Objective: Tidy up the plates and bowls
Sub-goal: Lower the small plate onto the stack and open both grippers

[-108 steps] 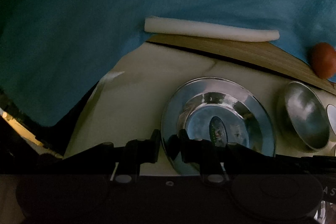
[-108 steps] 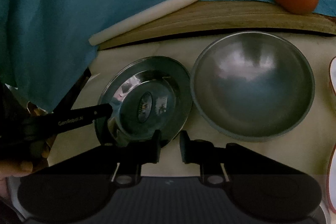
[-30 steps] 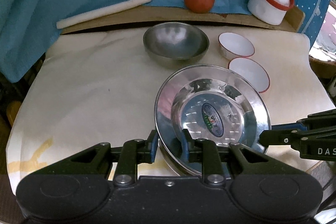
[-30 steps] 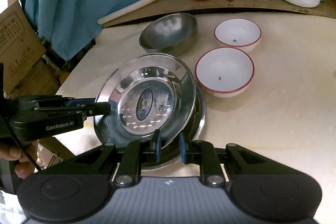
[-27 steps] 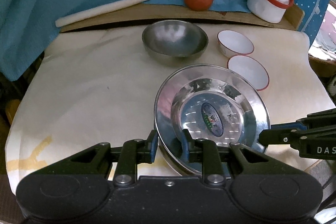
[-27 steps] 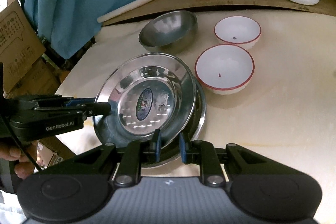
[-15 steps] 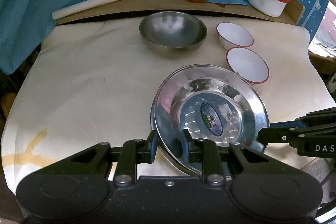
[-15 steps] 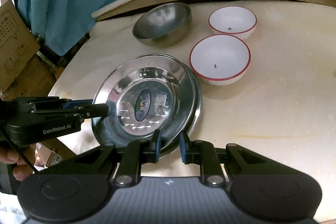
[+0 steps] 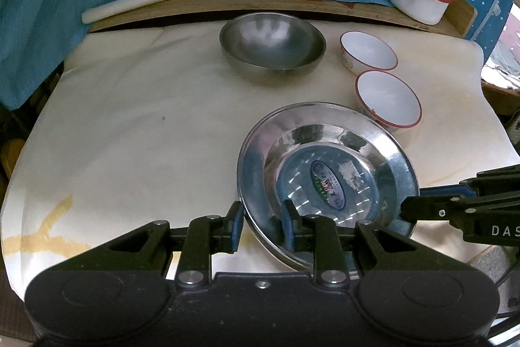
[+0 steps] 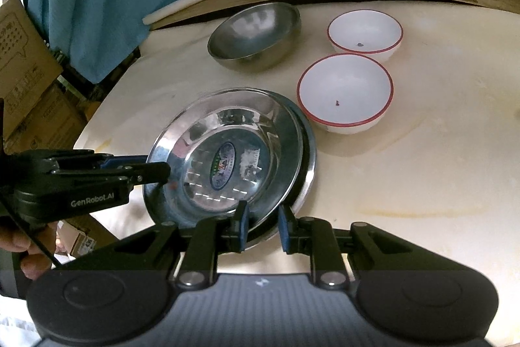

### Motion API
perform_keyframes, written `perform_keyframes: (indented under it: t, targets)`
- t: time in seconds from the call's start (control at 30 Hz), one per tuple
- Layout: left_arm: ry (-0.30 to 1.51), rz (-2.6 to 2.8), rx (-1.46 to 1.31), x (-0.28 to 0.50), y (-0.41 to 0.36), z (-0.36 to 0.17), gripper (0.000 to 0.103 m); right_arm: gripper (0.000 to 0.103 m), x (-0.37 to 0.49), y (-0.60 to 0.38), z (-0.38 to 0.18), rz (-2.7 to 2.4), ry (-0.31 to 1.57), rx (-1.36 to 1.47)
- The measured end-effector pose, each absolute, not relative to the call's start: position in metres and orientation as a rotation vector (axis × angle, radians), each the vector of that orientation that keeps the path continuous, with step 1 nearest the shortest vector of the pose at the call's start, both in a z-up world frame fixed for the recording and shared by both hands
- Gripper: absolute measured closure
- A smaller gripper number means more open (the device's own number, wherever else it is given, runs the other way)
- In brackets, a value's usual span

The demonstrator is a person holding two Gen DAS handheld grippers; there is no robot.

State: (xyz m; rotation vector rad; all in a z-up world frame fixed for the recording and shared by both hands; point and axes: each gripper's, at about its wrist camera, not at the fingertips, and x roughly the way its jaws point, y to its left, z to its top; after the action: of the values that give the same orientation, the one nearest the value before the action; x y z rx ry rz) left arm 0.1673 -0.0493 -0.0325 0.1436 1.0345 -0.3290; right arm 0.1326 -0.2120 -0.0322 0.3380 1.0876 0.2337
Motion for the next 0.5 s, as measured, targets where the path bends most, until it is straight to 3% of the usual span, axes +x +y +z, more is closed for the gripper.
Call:
perform_keyframes:
  t: [0.5]
  targets:
    - [1.042, -0.329, 0.138, 0.1687, -0.0491, -0.0351, 0.074, 0.077, 0.1333, -0.2102, -0.0315, 0.233, 1.087, 0.333]
